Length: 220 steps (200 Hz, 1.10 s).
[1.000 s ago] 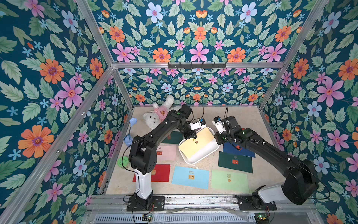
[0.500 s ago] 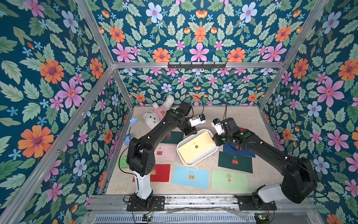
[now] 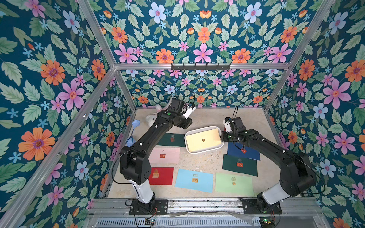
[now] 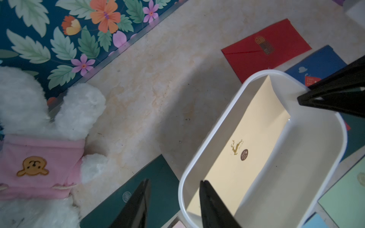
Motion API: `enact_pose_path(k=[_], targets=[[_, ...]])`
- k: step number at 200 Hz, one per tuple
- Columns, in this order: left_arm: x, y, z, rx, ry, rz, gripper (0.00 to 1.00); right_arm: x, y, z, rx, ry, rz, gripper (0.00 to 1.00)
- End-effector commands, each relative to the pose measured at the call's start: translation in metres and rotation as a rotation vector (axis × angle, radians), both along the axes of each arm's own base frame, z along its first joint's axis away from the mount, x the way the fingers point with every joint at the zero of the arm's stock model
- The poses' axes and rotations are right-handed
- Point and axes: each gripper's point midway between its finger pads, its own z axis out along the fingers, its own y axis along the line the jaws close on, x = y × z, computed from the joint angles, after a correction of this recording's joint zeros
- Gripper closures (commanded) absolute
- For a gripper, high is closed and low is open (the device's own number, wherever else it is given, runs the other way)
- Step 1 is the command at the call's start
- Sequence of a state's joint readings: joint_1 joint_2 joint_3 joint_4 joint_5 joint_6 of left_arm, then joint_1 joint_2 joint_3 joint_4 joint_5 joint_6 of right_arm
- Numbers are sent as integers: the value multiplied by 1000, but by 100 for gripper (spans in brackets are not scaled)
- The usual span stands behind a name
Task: Put the sealed envelopes into the storage box
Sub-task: Place the storage box at the center of the board.
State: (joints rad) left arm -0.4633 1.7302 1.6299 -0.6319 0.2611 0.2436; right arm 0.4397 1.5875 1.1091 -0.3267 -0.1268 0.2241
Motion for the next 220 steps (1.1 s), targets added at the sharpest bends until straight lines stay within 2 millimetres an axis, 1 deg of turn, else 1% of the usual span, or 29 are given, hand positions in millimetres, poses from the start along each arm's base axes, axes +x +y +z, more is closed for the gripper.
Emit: enact_pose_path(k=[1,8,16,17,19,28,60,88,103,111,122,140,154,168,171,173,174,176,187,194,204,220], targets=[[-5,1,10,-109,22,100,53,23,-6,-3,49,-8,-139,100],[-9,3,9,-130,31,127,53,27,-7,-6,56,-5,-160,100],[-14,7,6,-146,45,156,52,30,-7,-4,70,-14,-181,100],[-14,7,6,-148,46,160,52,31,-7,-11,63,0,-182,100],[-15,8,3,-151,52,168,52,32,-7,-17,60,11,-188,100],[-22,13,-1,-164,65,196,52,35,-8,-21,66,14,-203,100],[-47,37,-40,-125,142,300,52,44,-8,-33,61,31,-229,100],[-69,45,-69,-154,226,360,53,51,-14,-43,44,47,-251,100],[-79,52,-80,-167,246,400,53,52,-15,-44,35,52,-246,91],[-85,54,-86,-163,263,407,53,51,-16,-44,28,55,-243,83],[-92,59,-92,-149,281,424,53,49,-16,-42,23,56,-233,73],[-103,61,-98,-162,316,437,53,42,-17,-33,21,52,-208,61],[-115,60,-106,-187,353,453,54,33,-18,-25,16,58,-180,54],[-127,58,-116,-208,382,469,55,16,-17,-21,4,87,-141,49],[-130,58,-118,-212,389,472,55,11,-17,-22,-4,97,-132,48],[-132,58,-120,-213,394,475,55,8,-18,-25,-12,109,-127,48],[-133,57,-121,-214,396,474,55,7,-17,-19,-8,96,-123,48],[-134,57,-122,-217,398,475,55,4,-17,-15,-8,91,-116,48],[-145,53,-130,-223,420,472,55,-16,-13,-14,-28,108,-74,47],[-151,51,-134,-217,434,470,56,-30,-10,-15,-32,122,-47,46],[-159,48,-141,-208,455,466,56,-50,0,-17,-34,143,0,45],[-173,41,-149,-196,489,452,57,-80,12,-26,-33,181,40,45]])
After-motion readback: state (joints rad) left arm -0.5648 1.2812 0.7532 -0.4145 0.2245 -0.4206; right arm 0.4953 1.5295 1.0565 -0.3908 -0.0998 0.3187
